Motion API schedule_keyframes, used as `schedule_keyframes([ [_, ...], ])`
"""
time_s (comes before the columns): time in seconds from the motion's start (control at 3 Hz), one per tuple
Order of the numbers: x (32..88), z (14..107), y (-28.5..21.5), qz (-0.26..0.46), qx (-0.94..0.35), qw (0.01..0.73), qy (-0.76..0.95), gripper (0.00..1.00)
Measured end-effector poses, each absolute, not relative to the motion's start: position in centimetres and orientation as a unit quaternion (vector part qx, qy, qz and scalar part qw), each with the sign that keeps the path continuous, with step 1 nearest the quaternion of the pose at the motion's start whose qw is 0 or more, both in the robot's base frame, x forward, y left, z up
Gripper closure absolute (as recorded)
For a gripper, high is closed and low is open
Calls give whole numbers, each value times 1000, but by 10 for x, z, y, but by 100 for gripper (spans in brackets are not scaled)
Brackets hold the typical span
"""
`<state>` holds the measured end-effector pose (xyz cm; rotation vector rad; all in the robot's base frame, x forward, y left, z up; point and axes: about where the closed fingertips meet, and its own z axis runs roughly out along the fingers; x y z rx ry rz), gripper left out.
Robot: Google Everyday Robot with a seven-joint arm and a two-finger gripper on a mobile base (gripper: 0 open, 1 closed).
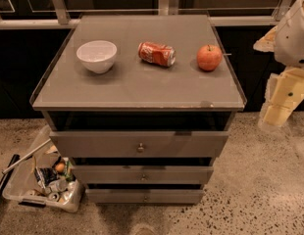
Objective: Open top drawer
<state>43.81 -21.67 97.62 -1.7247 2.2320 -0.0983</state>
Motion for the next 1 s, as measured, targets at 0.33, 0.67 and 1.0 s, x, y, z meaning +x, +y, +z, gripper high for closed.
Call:
schedule_keyframes([
  [0.33, 438, 976, -217, -34, -603, 159, 781, 0],
  [0.67, 450, 966, -216, -35, -615, 165, 771, 0],
  [1.0, 455, 939, -213, -16, -626, 184, 757, 0],
])
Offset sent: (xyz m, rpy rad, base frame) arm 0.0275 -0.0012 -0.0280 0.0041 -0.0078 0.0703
